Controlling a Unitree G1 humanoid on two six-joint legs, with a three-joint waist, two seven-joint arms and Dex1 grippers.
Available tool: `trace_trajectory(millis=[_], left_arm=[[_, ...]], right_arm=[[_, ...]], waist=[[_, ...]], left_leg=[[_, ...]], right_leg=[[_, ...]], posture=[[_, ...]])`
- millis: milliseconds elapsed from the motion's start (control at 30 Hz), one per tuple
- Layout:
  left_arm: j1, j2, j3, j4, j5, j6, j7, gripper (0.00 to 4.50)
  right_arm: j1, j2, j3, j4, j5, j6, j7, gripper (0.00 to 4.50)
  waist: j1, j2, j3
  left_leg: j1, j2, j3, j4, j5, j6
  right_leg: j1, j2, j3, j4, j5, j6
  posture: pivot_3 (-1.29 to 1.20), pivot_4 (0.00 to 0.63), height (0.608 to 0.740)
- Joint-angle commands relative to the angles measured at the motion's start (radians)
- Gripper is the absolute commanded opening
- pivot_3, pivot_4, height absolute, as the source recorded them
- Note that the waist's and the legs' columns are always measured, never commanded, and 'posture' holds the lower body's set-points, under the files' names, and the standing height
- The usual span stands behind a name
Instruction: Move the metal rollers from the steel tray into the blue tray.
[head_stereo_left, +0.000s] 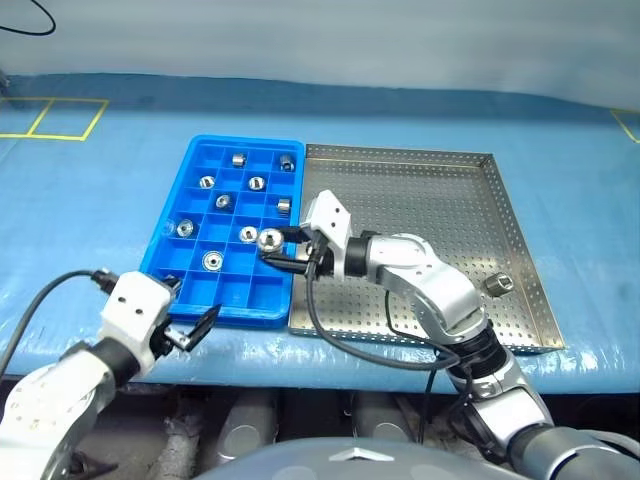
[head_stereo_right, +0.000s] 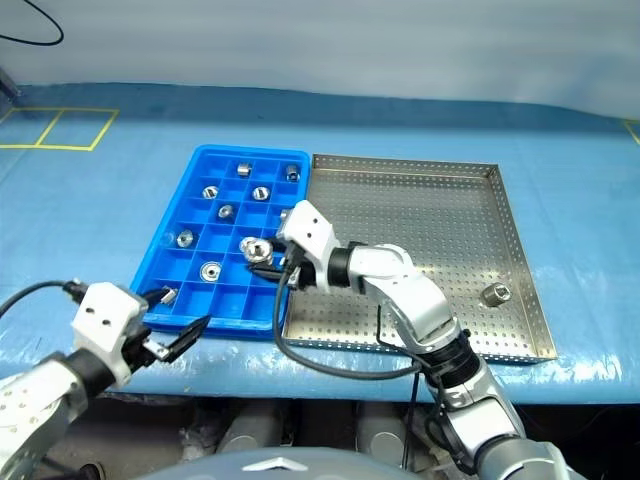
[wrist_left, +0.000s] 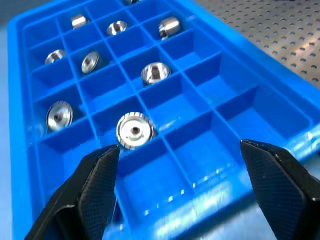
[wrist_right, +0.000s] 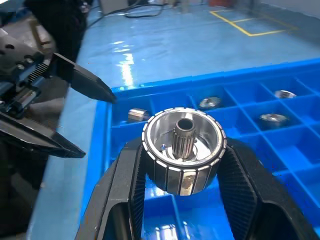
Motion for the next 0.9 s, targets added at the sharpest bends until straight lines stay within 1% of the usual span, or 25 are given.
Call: trace_trajectory(millis=[33,100,267,467,767,800,833,900], left_arm=[[0.045,-0.003,0.059,-0.044,-0.052,-0.037,0.021,4.19],[0.054,-0.002,0.061,-0.044,-0.080,-0.052,0.040,4.19],[0.059,0.014,0.016,-0.044,-0.126,-0.084,0.100,4.19],[0.066,0.041,0.010,-0.044,-0.158,-0.097,0.138,4.19],[0.036,0.063,-0.011,-0.044,-0.178,-0.083,0.168,4.19],[0.033,0.065,-0.012,-0.044,-0.179,-0.082,0.169,4.19],[0.028,0.066,-0.014,-0.044,-0.180,-0.080,0.170,4.19],[0.020,0.067,-0.017,-0.044,-0.181,-0.076,0.172,4.19]], right_arm=[[-0.030,0.025,0.028,0.021,0.018,-0.042,0.040,1.69],[-0.037,0.041,0.046,0.069,0.008,-0.059,0.056,1.69],[-0.083,0.106,0.083,0.249,-0.034,-0.117,0.072,1.69],[-0.095,0.166,0.099,0.358,-0.063,-0.160,0.067,1.69],[-0.092,0.202,0.085,0.412,-0.082,-0.157,0.052,1.69],[-0.092,0.202,0.085,0.413,-0.087,-0.158,0.050,2.42],[-0.090,0.201,0.085,0.413,-0.091,-0.164,0.048,2.67],[-0.084,0.202,0.082,0.408,-0.098,-0.181,0.044,3.31]], waist=[[0.008,0.000,0.000],[0.015,0.000,0.000],[0.018,0.000,0.000],[0.021,0.000,0.000],[0.026,0.000,0.000],[0.026,0.000,0.000],[0.026,0.000,0.000],[0.026,0.000,0.000]], left_leg=[[0.000,0.000,-0.002,0.000,0.000,-0.001],[0.000,0.000,-0.004,0.000,0.001,-0.002],[0.001,0.002,-0.006,0.000,0.004,-0.006],[0.000,0.003,-0.007,-0.002,0.004,-0.007],[0.000,0.003,-0.008,-0.002,0.004,-0.008],[0.000,0.003,-0.008,-0.002,0.004,-0.009],[0.000,0.003,-0.008,-0.002,0.004,-0.009],[0.000,0.003,-0.008,-0.002,0.004,-0.009]], right_leg=[[0.000,0.000,-0.002,0.000,-0.002,0.000],[0.002,0.000,-0.005,0.000,-0.004,0.002],[0.002,0.003,-0.007,0.002,-0.003,0.000],[0.001,0.003,-0.007,0.002,-0.002,-0.003],[0.001,0.004,-0.008,0.002,-0.003,-0.003],[0.001,0.004,-0.008,0.002,-0.003,-0.003],[0.001,0.004,-0.008,0.002,-0.003,-0.003],[0.001,0.004,-0.009,0.002,-0.003,-0.003]], posture=[[0.15,0.150,0.740],[0.16,0.150,0.740],[0.17,0.150,0.740],[0.17,0.150,0.740],[0.16,0.150,0.740],[0.16,0.150,0.740],[0.16,0.150,0.740],[0.15,0.150,0.740]])
